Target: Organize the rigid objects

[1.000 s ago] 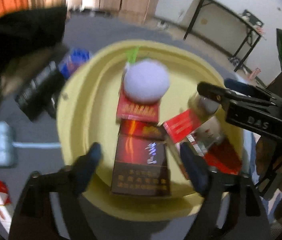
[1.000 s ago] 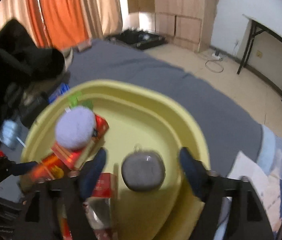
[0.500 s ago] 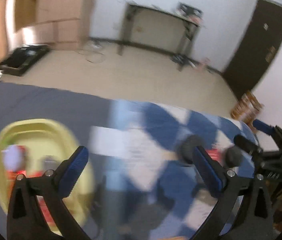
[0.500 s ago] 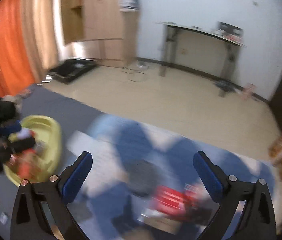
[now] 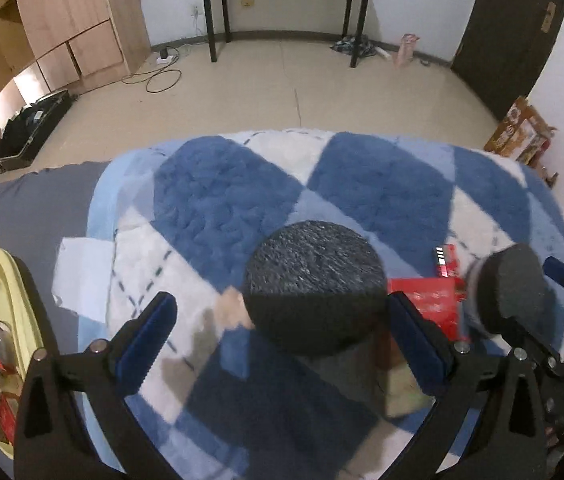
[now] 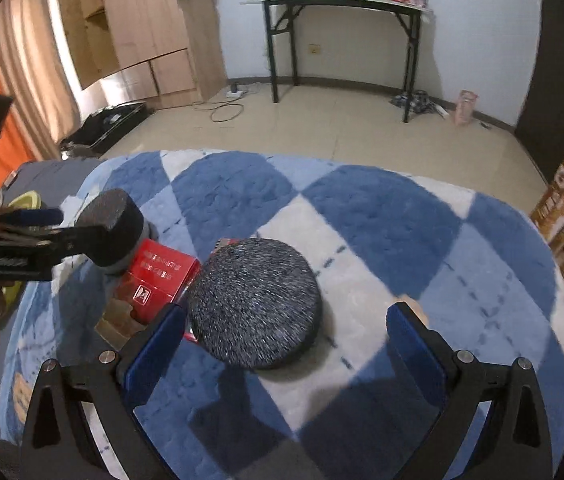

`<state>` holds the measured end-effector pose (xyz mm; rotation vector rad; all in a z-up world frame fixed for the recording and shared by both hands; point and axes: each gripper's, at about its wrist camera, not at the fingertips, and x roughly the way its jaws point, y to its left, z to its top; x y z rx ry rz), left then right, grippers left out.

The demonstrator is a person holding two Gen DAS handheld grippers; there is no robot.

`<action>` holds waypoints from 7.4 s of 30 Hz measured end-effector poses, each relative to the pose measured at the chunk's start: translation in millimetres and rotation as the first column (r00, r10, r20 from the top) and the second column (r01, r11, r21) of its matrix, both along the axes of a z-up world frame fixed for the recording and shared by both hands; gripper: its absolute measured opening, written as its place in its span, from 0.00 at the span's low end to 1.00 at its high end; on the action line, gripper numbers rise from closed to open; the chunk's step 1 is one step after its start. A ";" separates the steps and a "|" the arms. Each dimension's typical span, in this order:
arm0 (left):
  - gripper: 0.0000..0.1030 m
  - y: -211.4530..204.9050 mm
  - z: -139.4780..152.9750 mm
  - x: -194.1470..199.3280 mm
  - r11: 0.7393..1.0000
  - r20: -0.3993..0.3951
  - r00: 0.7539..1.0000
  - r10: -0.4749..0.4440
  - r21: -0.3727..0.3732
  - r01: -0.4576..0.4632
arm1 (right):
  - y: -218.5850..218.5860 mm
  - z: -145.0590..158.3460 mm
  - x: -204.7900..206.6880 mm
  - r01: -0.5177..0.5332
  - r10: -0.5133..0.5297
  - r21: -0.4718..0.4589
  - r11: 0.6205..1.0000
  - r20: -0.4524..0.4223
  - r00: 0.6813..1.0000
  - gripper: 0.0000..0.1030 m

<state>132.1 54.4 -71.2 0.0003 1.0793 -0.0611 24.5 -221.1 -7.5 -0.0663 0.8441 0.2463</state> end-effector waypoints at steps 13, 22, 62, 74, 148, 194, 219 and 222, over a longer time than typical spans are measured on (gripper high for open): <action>0.67 17.0 33.9 -15.4 0.994 0.112 0.994 -0.005 -0.112 0.018 | 8.5 5.0 -2.7 -0.046 0.043 0.024 0.999 0.102 0.994 0.66; 0.67 230.1 102.3 -126.5 0.949 0.205 0.929 0.307 -0.139 -0.283 | 120.4 110.2 -38.2 -0.268 0.268 -0.030 0.963 0.190 0.945 0.66; 1.00 354.9 74.3 -173.5 0.891 0.159 0.882 0.443 -0.182 -0.415 | 342.7 66.0 25.4 -0.254 0.248 0.072 0.965 0.081 0.965 1.00; 1.00 57.7 89.1 -89.8 0.971 0.071 0.995 -0.073 -0.224 0.087 | 66.4 54.0 -6.5 0.049 -0.044 -0.126 0.991 0.045 0.998 1.00; 0.57 342.6 23.0 -148.4 0.919 -0.040 0.934 0.356 -0.167 -0.358 | 476.4 -49.4 27.5 -0.650 0.649 -0.122 0.751 -0.050 0.759 0.22; 1.00 243.8 -52.9 -222.8 0.796 0.154 0.787 0.597 0.002 -0.605 | 386.9 -121.7 -16.1 -0.752 0.772 -0.222 0.621 0.004 0.636 1.00; 1.00 243.4 -53.4 -223.3 0.797 0.157 0.787 0.596 -0.003 -0.604 | 382.4 -119.5 -14.2 -0.753 0.773 -0.222 0.619 0.004 0.634 1.00; 1.00 243.3 -53.2 -223.1 0.797 0.157 0.787 0.596 -0.003 -0.604 | 382.3 -119.4 -14.2 -0.753 0.773 -0.222 0.619 0.004 0.634 1.00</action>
